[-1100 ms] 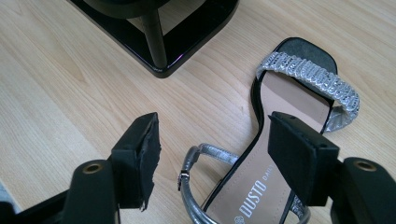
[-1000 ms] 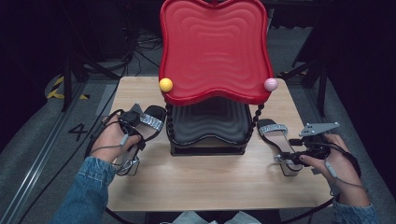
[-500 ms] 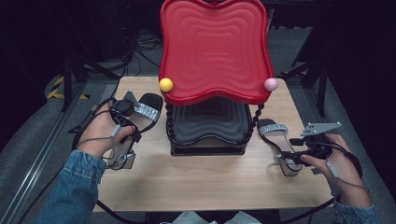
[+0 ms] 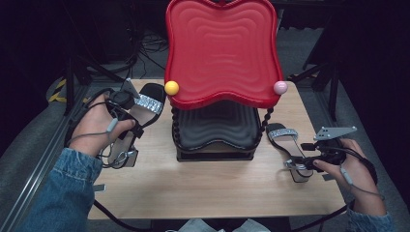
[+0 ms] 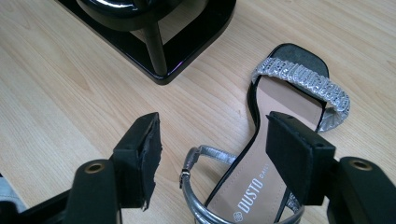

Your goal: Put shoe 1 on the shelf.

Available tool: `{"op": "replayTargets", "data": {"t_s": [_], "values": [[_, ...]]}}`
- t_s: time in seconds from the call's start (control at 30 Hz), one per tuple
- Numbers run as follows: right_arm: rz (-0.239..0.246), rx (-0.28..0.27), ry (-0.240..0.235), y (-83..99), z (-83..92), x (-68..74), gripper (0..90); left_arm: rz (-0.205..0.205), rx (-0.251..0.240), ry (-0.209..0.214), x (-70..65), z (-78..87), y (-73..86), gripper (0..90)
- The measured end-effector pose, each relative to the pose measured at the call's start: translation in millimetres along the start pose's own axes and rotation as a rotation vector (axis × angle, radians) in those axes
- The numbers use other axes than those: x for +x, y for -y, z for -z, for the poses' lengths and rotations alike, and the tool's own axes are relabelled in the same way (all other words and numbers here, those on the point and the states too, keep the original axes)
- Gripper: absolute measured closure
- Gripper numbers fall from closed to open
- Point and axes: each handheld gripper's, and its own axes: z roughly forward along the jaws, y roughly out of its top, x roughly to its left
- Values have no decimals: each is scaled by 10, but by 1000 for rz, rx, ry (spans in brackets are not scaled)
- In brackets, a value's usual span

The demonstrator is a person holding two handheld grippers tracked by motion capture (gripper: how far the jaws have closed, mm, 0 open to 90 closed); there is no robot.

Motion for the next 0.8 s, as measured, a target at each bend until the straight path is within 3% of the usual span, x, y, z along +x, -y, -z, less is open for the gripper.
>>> {"op": "replayTargets", "data": {"t_s": [0.23, 0.8], "values": [[-13, 2, -16, -8, 0, 14, 373, 3, -35, -4, -38, 231, 15, 411], [-5, -10, -28, -48, 6, -22, 374, 2, -45, -49, -206, 789, -53, 411]]}}
